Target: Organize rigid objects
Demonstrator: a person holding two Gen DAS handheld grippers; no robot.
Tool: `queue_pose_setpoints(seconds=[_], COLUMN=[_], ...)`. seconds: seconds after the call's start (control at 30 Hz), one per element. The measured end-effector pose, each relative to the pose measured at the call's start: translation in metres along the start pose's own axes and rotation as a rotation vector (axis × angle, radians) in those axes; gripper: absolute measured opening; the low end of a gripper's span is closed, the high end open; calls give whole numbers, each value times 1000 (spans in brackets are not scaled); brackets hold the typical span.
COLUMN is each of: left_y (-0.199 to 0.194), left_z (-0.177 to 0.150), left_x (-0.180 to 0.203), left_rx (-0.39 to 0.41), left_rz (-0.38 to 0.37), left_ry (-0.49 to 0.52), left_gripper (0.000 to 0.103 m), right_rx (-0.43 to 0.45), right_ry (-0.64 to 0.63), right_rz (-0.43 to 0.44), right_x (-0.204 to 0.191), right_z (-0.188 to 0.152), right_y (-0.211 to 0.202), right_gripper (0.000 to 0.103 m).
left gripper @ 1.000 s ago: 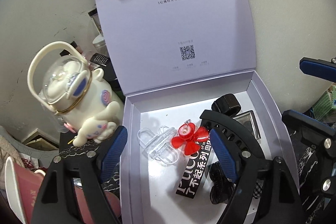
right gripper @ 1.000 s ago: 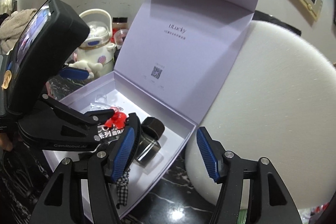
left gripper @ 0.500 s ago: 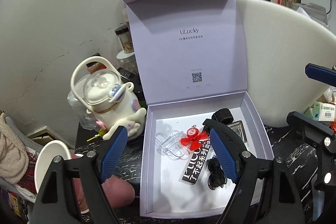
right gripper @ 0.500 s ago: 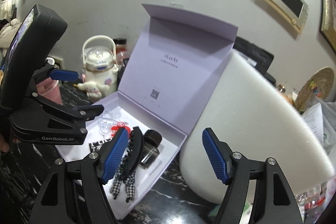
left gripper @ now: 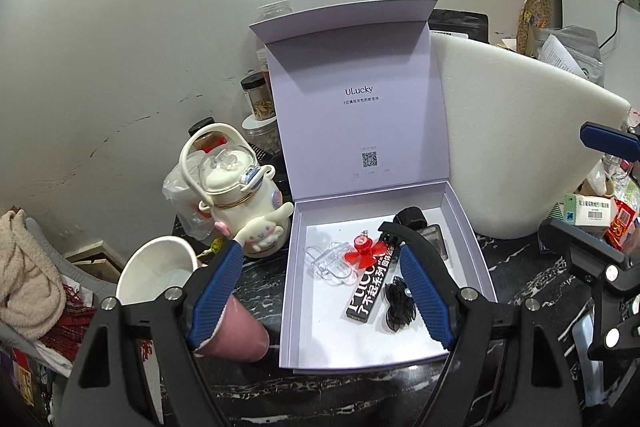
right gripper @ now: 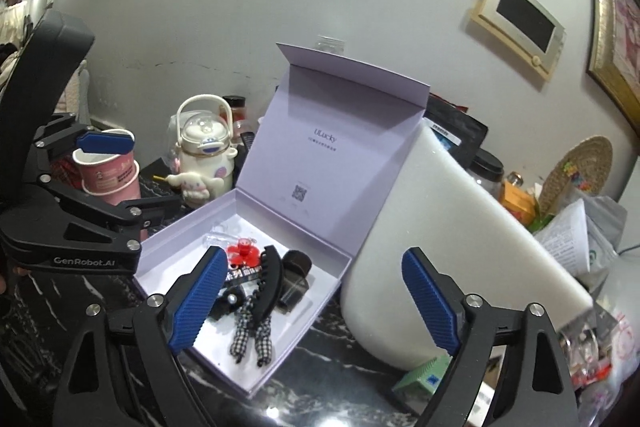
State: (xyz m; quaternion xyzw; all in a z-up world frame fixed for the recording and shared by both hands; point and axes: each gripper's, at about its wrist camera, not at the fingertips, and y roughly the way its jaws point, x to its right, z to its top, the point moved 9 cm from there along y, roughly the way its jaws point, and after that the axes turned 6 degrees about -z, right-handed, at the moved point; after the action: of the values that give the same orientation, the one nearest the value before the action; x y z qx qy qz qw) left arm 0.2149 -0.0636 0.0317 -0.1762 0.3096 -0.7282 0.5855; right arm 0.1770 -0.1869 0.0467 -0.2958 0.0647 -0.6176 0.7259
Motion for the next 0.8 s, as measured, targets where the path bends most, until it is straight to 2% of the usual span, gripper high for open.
queue_pose_setpoints(seconds=[0.17, 0.5, 0.8], left_y=[-20, -48, -50], left_z=[-13, -46, -86], left_x=[5, 17, 24], left_rx=[9, 7, -62], left_rz=[-5, -24, -53], left_ry=[-6, -25, -92], left_gripper=[82, 83, 83], right_rx=[3, -40, -107], right_ry=[21, 89, 122], right_rz=[-19, -19, -13], right_x=[0, -3, -11], right_z=[-8, -37, -71], right_y=[-21, -50, -63], right_gripper=[95, 98, 99])
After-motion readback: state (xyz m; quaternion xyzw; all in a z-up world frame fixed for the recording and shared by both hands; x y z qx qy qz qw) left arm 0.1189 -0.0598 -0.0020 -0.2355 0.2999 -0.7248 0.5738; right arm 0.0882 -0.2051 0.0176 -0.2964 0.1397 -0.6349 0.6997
